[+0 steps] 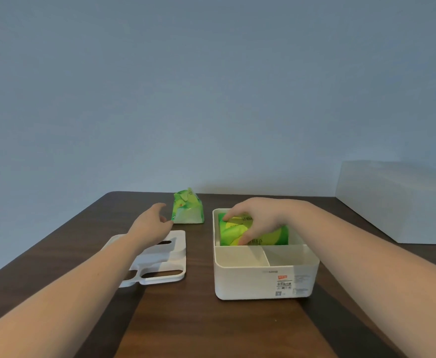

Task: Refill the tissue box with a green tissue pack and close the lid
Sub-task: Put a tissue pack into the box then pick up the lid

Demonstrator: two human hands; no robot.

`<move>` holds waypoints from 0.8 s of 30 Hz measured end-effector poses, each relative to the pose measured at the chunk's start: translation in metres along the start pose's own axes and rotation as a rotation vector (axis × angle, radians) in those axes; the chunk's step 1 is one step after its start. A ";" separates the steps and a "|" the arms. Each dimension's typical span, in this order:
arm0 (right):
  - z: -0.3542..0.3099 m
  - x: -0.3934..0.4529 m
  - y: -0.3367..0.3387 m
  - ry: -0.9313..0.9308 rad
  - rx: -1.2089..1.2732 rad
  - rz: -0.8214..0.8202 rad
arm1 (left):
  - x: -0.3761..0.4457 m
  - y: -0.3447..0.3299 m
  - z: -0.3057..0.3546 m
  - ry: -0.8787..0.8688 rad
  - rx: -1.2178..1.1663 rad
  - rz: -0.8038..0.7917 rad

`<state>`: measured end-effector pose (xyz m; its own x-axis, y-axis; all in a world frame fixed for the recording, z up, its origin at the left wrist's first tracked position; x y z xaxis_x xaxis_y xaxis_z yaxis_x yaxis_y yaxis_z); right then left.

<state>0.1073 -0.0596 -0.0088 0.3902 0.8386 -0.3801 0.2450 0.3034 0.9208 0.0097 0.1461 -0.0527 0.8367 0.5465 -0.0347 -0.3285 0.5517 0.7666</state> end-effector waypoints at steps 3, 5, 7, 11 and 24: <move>-0.012 -0.006 0.019 0.047 0.155 0.156 | -0.004 0.010 -0.011 0.031 0.035 0.017; -0.024 -0.006 0.036 0.060 0.221 0.293 | -0.008 0.018 -0.022 0.061 0.061 0.030; -0.040 0.002 0.042 0.058 0.224 0.330 | -0.012 0.026 -0.033 0.097 0.084 0.041; -0.081 0.029 0.032 0.080 0.189 0.226 | -0.019 0.036 -0.058 0.186 0.131 0.045; -0.116 0.100 -0.038 -0.196 0.120 -0.196 | -0.034 0.035 -0.109 0.281 0.013 0.033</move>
<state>0.0336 0.0651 -0.0711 0.4859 0.6625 -0.5701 0.4312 0.3857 0.8157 -0.0780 0.2153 -0.0943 0.6705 0.7186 -0.1845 -0.3467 0.5234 0.7784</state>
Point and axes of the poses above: each hand's wrist, its own x-axis towards the middle knuckle, its own y-axis out of the back of the hand, z = x × y, the point moved 9 cm from there along x, towards the middle knuckle, and after that the axes turned 15 degrees about -z, right-handed, at the moved point
